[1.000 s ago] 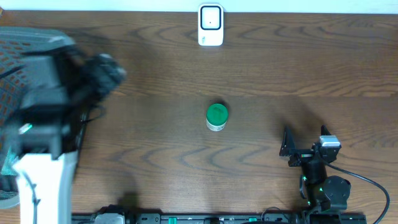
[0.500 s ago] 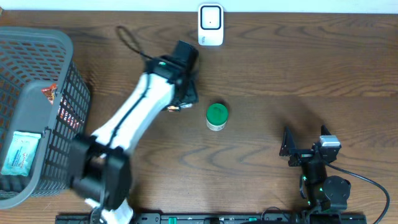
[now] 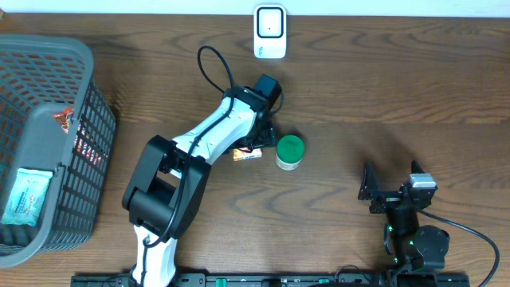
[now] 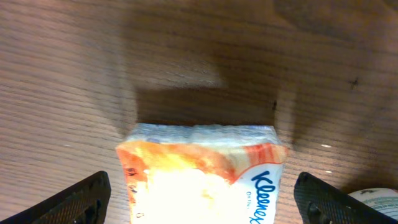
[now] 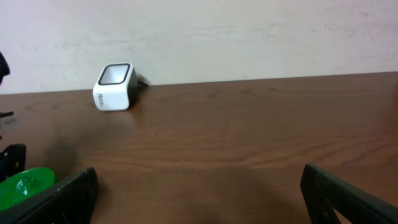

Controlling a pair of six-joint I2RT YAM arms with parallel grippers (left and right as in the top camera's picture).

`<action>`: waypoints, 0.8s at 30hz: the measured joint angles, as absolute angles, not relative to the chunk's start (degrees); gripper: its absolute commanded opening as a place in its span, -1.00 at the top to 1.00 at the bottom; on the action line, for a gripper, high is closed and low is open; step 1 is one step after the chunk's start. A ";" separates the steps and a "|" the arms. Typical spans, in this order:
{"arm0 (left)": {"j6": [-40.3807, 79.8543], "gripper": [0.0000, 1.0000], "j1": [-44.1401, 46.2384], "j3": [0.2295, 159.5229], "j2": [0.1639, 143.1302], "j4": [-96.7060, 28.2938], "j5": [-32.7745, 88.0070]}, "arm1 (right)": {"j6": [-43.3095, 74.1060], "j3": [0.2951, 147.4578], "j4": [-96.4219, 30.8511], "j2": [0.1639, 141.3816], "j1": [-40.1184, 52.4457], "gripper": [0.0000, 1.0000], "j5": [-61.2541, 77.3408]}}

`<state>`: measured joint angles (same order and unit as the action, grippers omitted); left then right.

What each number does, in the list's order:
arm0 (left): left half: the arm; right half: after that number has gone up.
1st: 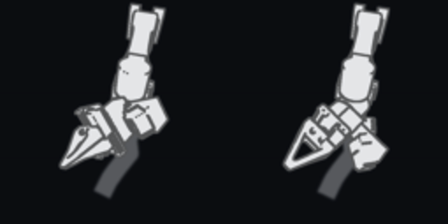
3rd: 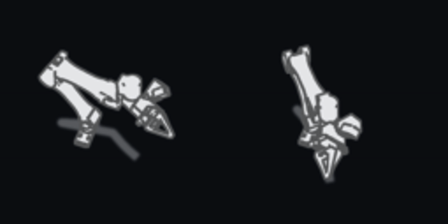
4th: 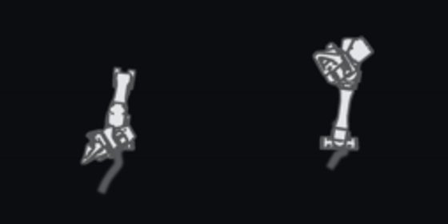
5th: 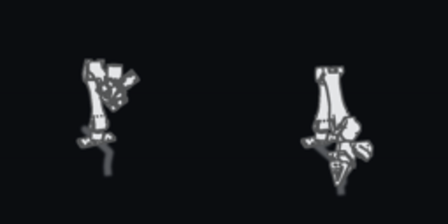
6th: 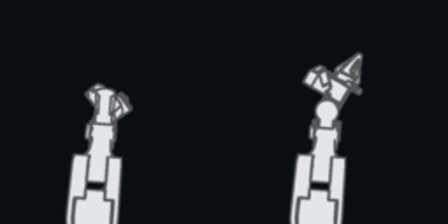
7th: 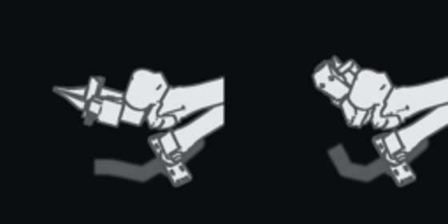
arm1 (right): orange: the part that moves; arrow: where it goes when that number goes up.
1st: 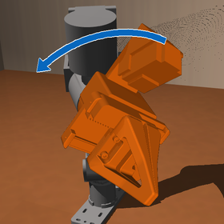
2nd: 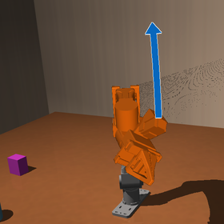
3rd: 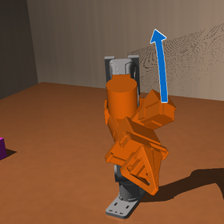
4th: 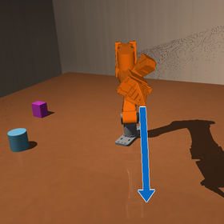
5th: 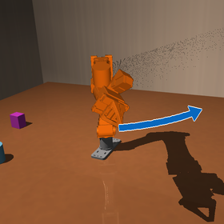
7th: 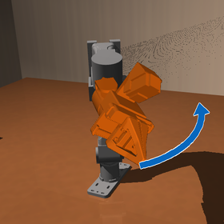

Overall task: Scan the item barcode
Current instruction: 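Carry the tissue pack to the scanner and place it left of the jar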

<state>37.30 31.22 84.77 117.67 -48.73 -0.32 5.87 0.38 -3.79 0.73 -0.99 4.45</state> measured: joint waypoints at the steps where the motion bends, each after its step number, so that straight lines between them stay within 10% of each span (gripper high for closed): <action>1: 36.82 -0.91 30.68 84.77 117.10 -49.06 -0.30 | 5.87 0.38 -3.79 0.73 -0.99 -0.99 4.43; 10: 27.51 -0.92 14.81 99.31 95.98 -57.58 -0.21 | 5.87 0.38 -3.77 0.73 -0.99 -0.99 4.43; 24: 24.16 -0.92 -34.30 105.25 74.52 -65.58 0.84 | 5.87 0.38 -3.77 0.73 -0.99 -0.99 4.43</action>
